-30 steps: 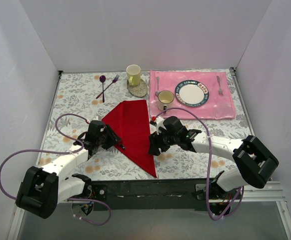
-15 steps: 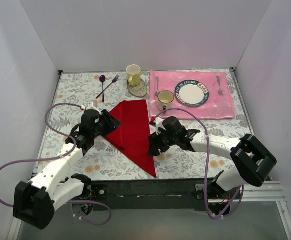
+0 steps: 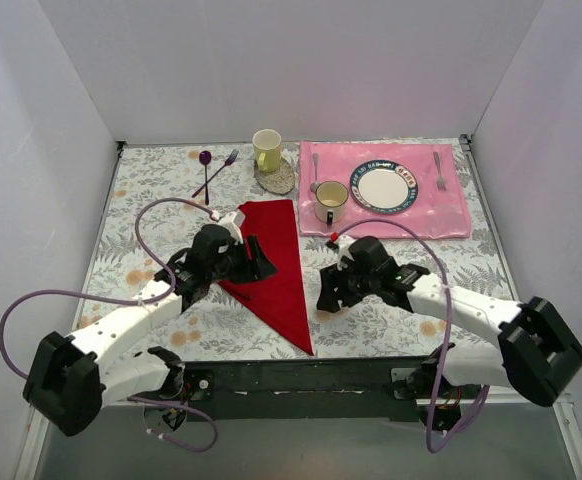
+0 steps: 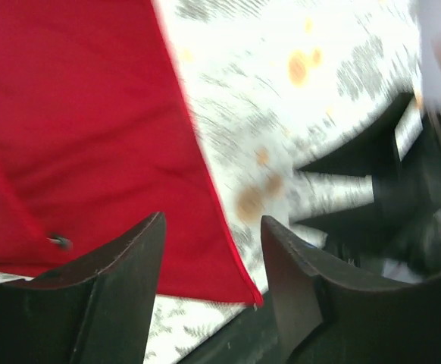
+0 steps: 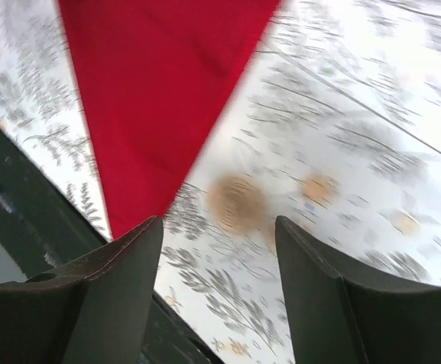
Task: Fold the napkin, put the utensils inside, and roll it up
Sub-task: Fold the napkin
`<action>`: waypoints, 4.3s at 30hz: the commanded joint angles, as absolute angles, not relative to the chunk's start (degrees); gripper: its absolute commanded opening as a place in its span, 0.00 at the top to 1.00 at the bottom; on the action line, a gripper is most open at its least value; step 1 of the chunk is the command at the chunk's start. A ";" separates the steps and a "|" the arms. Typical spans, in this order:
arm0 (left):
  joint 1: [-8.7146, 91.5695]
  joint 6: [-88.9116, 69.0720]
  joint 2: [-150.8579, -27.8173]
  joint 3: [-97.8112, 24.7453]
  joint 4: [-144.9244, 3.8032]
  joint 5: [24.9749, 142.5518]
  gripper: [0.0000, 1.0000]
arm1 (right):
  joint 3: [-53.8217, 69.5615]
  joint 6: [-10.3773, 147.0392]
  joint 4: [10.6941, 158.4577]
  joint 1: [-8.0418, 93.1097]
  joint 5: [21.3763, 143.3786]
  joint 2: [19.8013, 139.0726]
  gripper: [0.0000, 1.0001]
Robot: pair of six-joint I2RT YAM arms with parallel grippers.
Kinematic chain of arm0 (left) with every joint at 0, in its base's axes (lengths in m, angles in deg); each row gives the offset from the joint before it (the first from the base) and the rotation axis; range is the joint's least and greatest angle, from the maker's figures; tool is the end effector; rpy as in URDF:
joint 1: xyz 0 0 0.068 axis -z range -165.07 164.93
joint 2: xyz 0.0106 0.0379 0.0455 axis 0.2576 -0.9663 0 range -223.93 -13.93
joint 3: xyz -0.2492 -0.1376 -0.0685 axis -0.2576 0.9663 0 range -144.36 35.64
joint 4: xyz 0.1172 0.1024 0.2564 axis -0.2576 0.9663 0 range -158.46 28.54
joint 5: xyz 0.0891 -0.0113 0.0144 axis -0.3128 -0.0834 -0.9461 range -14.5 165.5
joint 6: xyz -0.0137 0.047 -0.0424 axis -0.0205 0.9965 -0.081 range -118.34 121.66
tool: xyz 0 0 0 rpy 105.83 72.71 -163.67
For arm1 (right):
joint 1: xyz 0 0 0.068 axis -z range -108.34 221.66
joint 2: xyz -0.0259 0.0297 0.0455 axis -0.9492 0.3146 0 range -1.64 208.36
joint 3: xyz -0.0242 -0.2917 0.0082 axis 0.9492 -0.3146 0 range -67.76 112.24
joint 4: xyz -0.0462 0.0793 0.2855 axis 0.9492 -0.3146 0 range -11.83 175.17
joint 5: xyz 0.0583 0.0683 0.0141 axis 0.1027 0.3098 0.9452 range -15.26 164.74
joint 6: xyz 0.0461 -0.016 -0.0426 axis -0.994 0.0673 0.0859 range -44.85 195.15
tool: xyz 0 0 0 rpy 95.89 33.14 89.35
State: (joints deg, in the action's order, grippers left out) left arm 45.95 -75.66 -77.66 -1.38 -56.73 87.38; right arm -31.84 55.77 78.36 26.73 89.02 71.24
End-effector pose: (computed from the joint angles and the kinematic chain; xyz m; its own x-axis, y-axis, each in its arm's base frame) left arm 0.2286 -0.1496 0.2172 -0.7438 -0.6667 -0.0471 -0.3787 0.4784 -0.7923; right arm 0.1961 0.2133 0.1766 -0.7309 -0.2750 -0.6247 -0.6022 0.6906 0.4005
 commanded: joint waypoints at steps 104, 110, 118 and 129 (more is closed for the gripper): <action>23.81 -89.22 -73.35 -1.28 -47.80 73.31 1.00 | -35.77 51.50 69.70 41.95 92.23 53.64 0.27; 21.87 -91.15 -74.14 -0.05 -48.24 70.76 1.00 | -36.56 52.21 72.25 41.87 94.24 54.87 0.25; 19.59 -91.50 -75.10 0.83 -49.47 70.67 1.00 | -29.20 54.57 76.98 38.62 94.77 68.89 0.25; 17.57 -91.06 -78.44 0.57 -51.84 70.84 1.00 | -10.39 58.09 78.66 33.26 95.74 87.82 0.34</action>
